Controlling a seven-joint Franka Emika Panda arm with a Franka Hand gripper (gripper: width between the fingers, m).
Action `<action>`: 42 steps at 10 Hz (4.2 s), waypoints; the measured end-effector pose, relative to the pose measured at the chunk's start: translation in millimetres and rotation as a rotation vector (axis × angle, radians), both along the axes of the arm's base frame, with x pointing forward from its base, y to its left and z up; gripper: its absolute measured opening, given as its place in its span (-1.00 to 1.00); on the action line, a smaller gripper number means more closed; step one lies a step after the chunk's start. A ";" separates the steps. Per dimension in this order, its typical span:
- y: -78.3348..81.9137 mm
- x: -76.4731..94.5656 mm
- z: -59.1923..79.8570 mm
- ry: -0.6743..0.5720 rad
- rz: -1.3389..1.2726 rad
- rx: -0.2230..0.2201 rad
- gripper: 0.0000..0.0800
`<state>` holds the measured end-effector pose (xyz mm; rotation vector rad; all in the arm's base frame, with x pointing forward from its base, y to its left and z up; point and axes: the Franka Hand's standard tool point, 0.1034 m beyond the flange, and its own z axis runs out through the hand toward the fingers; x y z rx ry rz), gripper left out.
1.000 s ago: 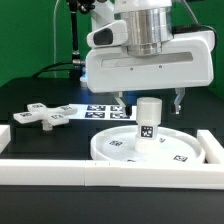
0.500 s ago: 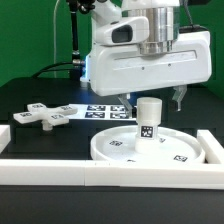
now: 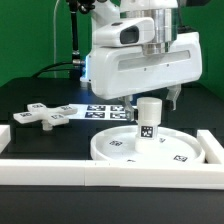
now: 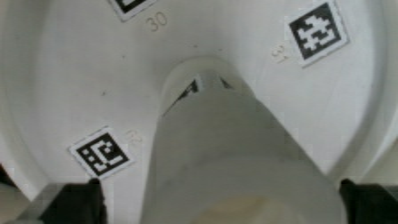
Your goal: Assemble round table
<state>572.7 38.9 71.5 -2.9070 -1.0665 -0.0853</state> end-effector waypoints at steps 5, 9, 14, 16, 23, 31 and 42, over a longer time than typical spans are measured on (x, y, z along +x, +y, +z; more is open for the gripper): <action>2.5 -0.7 -0.2 -0.002 0.489 -0.102 0.62; 0.3 -1.7 -2.2 0.006 0.739 -0.142 0.62; -3.2 -2.0 -3.6 0.018 1.045 -0.172 0.62; -3.9 -2.5 -4.4 0.020 1.042 -0.172 0.15; -6.7 -5.7 -4.4 0.072 0.815 -0.155 0.02; -4.0 -8.4 -5.7 0.114 0.177 -0.145 0.02; -72.6 -44.4 28.8 0.114 0.247 -0.144 0.62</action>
Offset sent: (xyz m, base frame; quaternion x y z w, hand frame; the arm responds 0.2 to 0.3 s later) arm -0.0012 0.0083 -0.0003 -0.0071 -0.0450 -0.2059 0.9775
